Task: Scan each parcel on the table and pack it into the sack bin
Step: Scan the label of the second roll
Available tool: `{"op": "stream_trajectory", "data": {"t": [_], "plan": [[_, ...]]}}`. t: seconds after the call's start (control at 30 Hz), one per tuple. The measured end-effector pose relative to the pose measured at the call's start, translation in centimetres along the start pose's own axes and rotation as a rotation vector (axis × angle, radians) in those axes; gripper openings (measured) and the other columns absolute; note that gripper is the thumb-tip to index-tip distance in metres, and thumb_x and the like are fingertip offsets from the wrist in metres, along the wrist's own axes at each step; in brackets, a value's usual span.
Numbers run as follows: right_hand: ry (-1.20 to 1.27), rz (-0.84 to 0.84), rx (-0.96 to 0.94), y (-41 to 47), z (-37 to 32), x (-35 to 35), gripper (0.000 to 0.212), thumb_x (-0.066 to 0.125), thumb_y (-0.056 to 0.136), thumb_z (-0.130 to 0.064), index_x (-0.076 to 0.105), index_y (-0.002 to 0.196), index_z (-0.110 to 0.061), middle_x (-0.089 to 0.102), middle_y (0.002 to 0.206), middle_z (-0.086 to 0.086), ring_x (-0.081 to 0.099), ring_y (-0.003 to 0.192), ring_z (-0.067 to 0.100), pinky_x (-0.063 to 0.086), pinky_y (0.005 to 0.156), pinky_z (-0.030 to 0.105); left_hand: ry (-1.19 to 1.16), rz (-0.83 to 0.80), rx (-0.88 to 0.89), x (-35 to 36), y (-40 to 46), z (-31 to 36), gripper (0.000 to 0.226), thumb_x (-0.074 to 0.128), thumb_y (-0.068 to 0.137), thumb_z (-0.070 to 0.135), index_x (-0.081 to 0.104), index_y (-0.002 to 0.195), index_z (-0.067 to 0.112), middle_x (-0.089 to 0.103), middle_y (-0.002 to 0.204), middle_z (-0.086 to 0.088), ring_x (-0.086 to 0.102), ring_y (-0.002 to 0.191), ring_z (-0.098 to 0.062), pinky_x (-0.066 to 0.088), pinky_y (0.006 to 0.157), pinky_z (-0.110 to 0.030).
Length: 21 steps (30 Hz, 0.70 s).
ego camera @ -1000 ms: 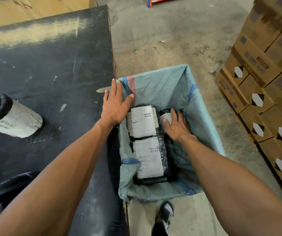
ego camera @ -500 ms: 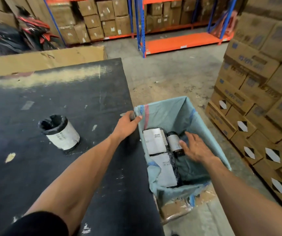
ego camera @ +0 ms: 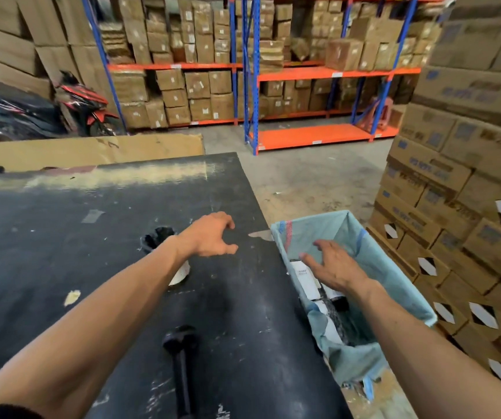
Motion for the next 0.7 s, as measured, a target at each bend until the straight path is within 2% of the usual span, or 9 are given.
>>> {"op": "stream_trajectory", "data": {"t": [0.03, 0.13, 0.23, 0.3, 0.37, 0.47, 0.57, 0.63, 0.7], "plan": [[0.000, -0.009, -0.028, -0.2, -1.6, 0.0, 0.077, 0.046, 0.103, -0.063, 0.037, 0.159, -0.012, 0.040, 0.163, 0.010, 0.042, 0.148, 0.027, 0.034, 0.121, 0.042, 0.026, -0.004, 0.007, -0.7, -0.5, -0.7, 0.065, 0.073, 0.085, 0.045, 0.054, 0.136, 0.010, 0.061, 0.118, -0.005, 0.056, 0.123, -0.026, 0.043, 0.104, -0.036], [-0.022, -0.042, -0.127, -1.2, -6.6, 0.1, 0.079, 0.047, 0.102, -0.065, 0.037, 0.158, -0.011, 0.043, 0.161, 0.010, 0.045, 0.146, 0.026, 0.035, 0.121, 0.040, 0.087, -0.004, 0.008, -2.3, -1.6, -3.0, 0.071, 0.077, 0.081, 0.047, 0.053, 0.137, 0.011, 0.056, 0.136, -0.006, 0.053, 0.126, -0.025, 0.042, 0.104, -0.035], [-0.036, -0.098, -0.239, -3.0, -11.9, 0.8, 0.079, 0.049, 0.102, -0.065, 0.037, 0.159, -0.011, 0.040, 0.163, 0.011, 0.043, 0.148, 0.026, 0.035, 0.120, 0.040, 0.142, -0.030, -0.013, -2.8, -2.2, -5.2, 0.078, 0.077, 0.078, 0.055, 0.051, 0.140, 0.014, 0.055, 0.139, -0.006, 0.051, 0.128, -0.025, 0.039, 0.106, -0.038], [-0.061, -0.166, -0.284, -4.2, -14.8, 2.1, 0.081, 0.048, 0.100, -0.068, 0.036, 0.159, -0.013, 0.039, 0.162, 0.009, 0.043, 0.148, 0.026, 0.035, 0.120, 0.042, 0.171, -0.053, -0.034, -2.7, -2.8, -6.3, 0.086, 0.078, 0.074, 0.061, 0.049, 0.143, 0.018, 0.054, 0.141, -0.005, 0.047, 0.131, -0.026, 0.035, 0.111, -0.043], [-0.076, -0.246, -0.300, -5.3, -16.9, 4.1, 0.085, 0.048, 0.097, -0.073, 0.037, 0.159, -0.015, 0.044, 0.158, 0.010, 0.046, 0.145, 0.026, 0.037, 0.119, 0.042, 0.181, -0.099, -0.056, -2.1, -3.5, -7.4, 0.092, 0.080, 0.070, 0.064, 0.046, 0.146, 0.025, 0.050, 0.145, -0.003, 0.039, 0.139, -0.027, 0.023, 0.118, -0.055], [-0.107, -0.390, -0.286, -6.8, -19.2, 7.3, 0.096, 0.045, 0.090, -0.084, 0.036, 0.159, -0.017, 0.046, 0.158, 0.012, 0.047, 0.144, 0.030, 0.041, 0.116, 0.045, 0.181, -0.164, -0.054, -1.0, -4.6, -9.2, 0.090, 0.083, 0.068, 0.059, 0.043, 0.147, 0.044, 0.037, 0.154, -0.002, 0.024, 0.147, -0.027, 0.015, 0.117, -0.065], [-0.172, -0.528, -0.230, -8.0, -20.9, 9.8, 0.106, 0.045, 0.081, -0.092, 0.033, 0.159, -0.021, 0.047, 0.157, 0.014, 0.049, 0.142, 0.034, 0.044, 0.113, 0.049, 0.188, -0.191, -0.035, -0.9, -5.8, -10.2, 0.079, 0.084, 0.071, 0.043, 0.047, 0.139, 0.056, 0.031, 0.151, -0.003, 0.023, 0.145, -0.027, 0.020, 0.116, -0.060], [-0.217, -0.592, -0.198, -8.6, -21.7, 11.0, 0.106, 0.048, 0.079, -0.092, 0.034, 0.157, -0.023, 0.060, 0.141, 0.014, 0.062, 0.127, 0.033, 0.051, 0.105, 0.048, 0.193, -0.211, -0.018, -1.2, -6.4, -10.2, 0.073, 0.084, 0.072, 0.032, 0.054, 0.135, 0.054, 0.032, 0.144, -0.002, 0.027, 0.138, -0.026, 0.028, 0.109, -0.052], [-0.233, -0.626, -0.197, -9.0, -22.3, 12.0, 0.099, 0.056, 0.081, -0.086, 0.036, 0.154, -0.023, 0.069, 0.114, 0.010, 0.075, 0.098, 0.027, 0.060, 0.091, 0.042, 0.186, -0.212, -0.008, -1.4, -6.9, -10.2, 0.064, 0.084, 0.073, 0.026, 0.061, 0.128, 0.048, 0.035, 0.137, -0.002, 0.030, 0.131, -0.026, 0.032, 0.101, -0.047]]}}
Point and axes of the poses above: each hand's wrist, its own y-axis towards the middle knuckle, its own x-axis out of the palm, z = x × y, the point moved 4 cm from there along y, towards the middle knuckle
